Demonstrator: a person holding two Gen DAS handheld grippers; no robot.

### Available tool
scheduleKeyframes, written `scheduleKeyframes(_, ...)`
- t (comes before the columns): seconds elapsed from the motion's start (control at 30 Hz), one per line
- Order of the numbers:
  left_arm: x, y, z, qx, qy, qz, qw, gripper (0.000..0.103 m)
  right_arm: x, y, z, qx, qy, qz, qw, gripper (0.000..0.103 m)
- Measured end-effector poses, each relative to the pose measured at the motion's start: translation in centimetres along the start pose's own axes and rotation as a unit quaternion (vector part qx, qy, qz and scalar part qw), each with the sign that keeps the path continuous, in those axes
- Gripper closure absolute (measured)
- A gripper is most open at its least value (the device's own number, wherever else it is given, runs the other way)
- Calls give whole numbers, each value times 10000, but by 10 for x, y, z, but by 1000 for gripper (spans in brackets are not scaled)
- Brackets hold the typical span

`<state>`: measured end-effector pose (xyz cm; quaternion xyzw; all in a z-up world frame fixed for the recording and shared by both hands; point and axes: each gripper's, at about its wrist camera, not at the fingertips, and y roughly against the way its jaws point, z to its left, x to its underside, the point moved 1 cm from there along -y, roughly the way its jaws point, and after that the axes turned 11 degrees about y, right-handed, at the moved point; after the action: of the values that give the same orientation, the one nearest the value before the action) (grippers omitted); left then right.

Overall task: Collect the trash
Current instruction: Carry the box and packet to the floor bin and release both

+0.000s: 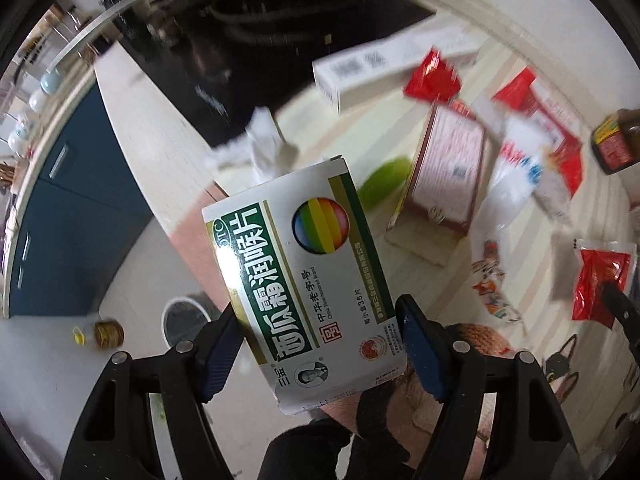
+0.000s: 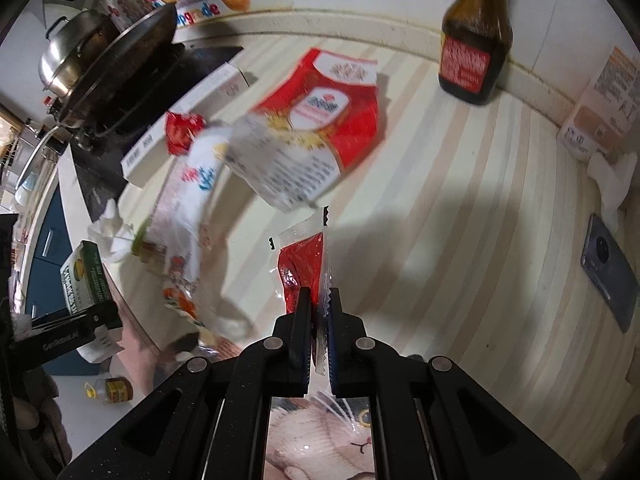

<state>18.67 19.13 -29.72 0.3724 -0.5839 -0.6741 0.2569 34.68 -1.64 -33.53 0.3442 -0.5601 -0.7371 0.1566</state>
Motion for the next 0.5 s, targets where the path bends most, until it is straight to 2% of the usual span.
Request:
scheduleKeyframes(0.2, 2, 36, 35, 525, 180, -351, 9978, 32, -17, 40, 28, 97, 245, -384, 9989, 97)
scheduleKeyframes(0.33, 2, 52, 69, 919, 403, -467, 9938, 32, -26, 73, 67, 53, 441, -711, 9965, 97)
scheduleKeyframes(0.5, 11, 66, 153, 1335, 959, -568, 9848, 32, -23, 93, 141, -252, 793, -828, 9931, 98)
